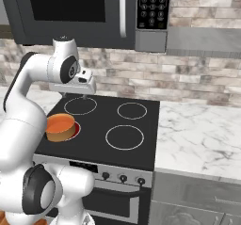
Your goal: Wait until the marinara sauce is simmered to a deep red color and then turn off the stove.
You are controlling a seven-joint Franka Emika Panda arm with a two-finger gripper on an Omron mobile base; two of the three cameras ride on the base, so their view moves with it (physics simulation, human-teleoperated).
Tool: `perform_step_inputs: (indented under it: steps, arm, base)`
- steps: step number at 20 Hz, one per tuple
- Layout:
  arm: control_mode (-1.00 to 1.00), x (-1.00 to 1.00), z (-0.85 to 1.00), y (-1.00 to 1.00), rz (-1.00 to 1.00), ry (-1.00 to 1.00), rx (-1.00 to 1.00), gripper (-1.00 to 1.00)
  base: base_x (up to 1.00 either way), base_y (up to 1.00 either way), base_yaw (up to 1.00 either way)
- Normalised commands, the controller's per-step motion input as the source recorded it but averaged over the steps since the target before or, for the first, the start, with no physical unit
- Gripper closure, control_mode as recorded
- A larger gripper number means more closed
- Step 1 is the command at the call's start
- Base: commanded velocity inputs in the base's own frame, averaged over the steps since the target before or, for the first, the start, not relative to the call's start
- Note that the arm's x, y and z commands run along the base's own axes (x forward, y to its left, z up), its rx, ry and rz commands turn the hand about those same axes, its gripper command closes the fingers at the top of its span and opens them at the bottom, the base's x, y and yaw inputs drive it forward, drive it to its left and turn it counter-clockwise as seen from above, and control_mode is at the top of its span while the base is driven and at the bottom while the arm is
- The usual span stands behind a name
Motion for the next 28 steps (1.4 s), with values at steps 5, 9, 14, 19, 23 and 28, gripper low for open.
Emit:
perform_step_inputs:
  steps: [5,9,14,19,23,28]
  arm:
    - [-1.00,0.00,0.00,0.00,0.00,0.00,0.00,-1.00]
    - [-1.00,0.00,0.00,0.00,0.00,0.00,0.00,-1.00]
    - [-1.00,0.00,0.00,0.00,0.00,0.00,0.00,-1.00]
    - [-1.00,0.00,0.00,0.00,0.00,0.00,0.00,-1.00]
    - [-1.00,0.00,0.00,0.00,0.00,0.00,0.00,-1.00]
    - [-1.00,0.00,0.00,0.00,0.00,0.00,0.00,-1.00]
  base:
    - [0.00,0.00,0.00]
    - [0.00,0.00,0.00]
    - [0.00,0.00,0.00]
    - [0.00,0.00,0.00]
    - [0.00,0.00,0.00]
    - [0.00,0.00,0.00]
